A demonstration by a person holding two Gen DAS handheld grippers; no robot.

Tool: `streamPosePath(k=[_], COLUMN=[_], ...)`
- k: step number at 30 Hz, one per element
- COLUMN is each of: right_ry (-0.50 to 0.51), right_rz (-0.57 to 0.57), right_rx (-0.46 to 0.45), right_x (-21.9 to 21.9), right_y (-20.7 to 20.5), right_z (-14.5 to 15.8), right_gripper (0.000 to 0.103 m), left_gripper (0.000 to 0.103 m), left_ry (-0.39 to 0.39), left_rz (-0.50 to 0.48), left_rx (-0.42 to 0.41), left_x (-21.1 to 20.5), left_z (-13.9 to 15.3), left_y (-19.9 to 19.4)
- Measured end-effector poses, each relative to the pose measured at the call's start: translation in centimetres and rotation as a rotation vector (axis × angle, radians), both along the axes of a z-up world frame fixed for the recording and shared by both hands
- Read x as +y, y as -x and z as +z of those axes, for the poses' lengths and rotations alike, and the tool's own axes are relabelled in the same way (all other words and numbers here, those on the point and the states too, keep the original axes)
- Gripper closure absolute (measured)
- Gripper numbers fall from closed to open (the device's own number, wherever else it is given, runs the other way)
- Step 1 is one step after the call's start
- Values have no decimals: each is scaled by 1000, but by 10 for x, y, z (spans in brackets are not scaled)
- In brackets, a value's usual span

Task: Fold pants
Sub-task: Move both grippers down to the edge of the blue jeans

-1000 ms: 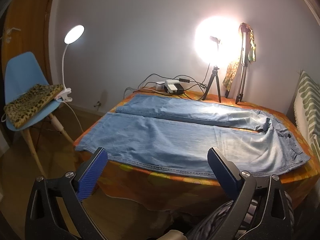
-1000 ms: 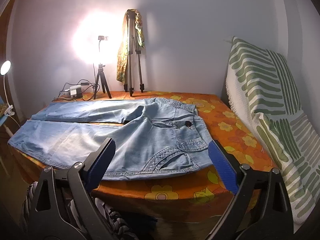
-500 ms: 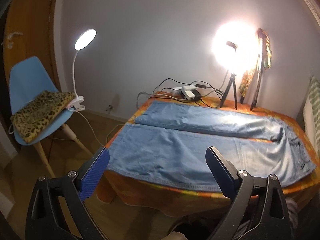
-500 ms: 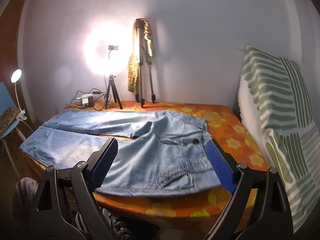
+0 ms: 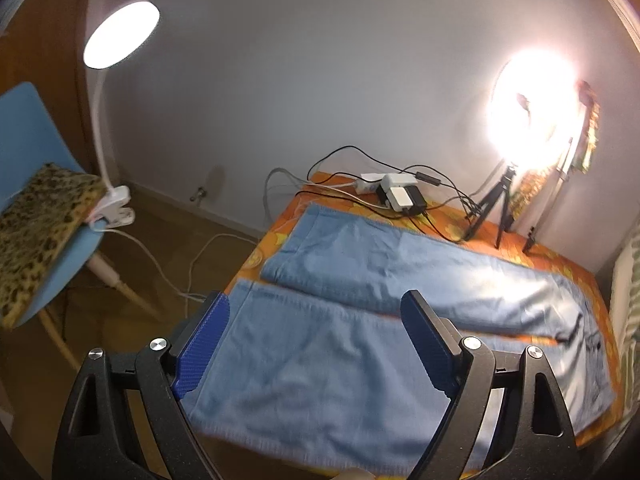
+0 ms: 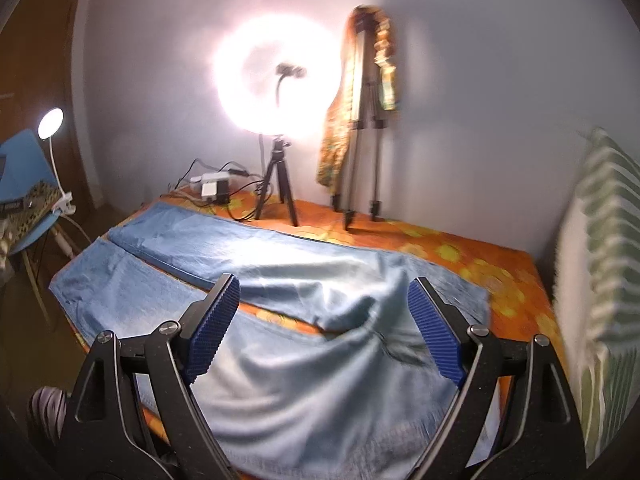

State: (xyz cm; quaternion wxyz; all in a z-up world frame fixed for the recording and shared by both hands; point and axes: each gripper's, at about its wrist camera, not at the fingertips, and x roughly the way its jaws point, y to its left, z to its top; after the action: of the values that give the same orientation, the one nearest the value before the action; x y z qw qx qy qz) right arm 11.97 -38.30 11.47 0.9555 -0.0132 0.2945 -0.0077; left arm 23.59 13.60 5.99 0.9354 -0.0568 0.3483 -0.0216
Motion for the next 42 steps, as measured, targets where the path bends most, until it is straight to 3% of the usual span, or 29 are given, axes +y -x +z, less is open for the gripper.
streamPosePath(k=[5,10,15,17,21,27,42], right_ry=[-17,-11,53,67,116,100,88], right_rz=[111,180,200,221,246,257,293], right_rx=[46,151,245,279,350,403,455], right_x=[12,12,2,-3,-16,-33,-50], right_y=[-87,-178,-246,-265,-302,-335,-372], right_z=[-22,-67,-113,-129,-163,-195,-231], right_gripper=[14,14,14,14,14,14,14], left_gripper=[16,16,14,14,14,14,14], left_ry=[3,28,7,35,1,77,-10], left_rz=[-6,-12,-3,-9,22,121,250], left_rx=[87,182,247,284,312,385,425], left_x=[-1,-7,-15,-20,-32,-35,-43], left_z=[-25,-61,-89,-101,-119,-145,-193], left_y=[-76,-148,-212,-238,-282,-330,-375])
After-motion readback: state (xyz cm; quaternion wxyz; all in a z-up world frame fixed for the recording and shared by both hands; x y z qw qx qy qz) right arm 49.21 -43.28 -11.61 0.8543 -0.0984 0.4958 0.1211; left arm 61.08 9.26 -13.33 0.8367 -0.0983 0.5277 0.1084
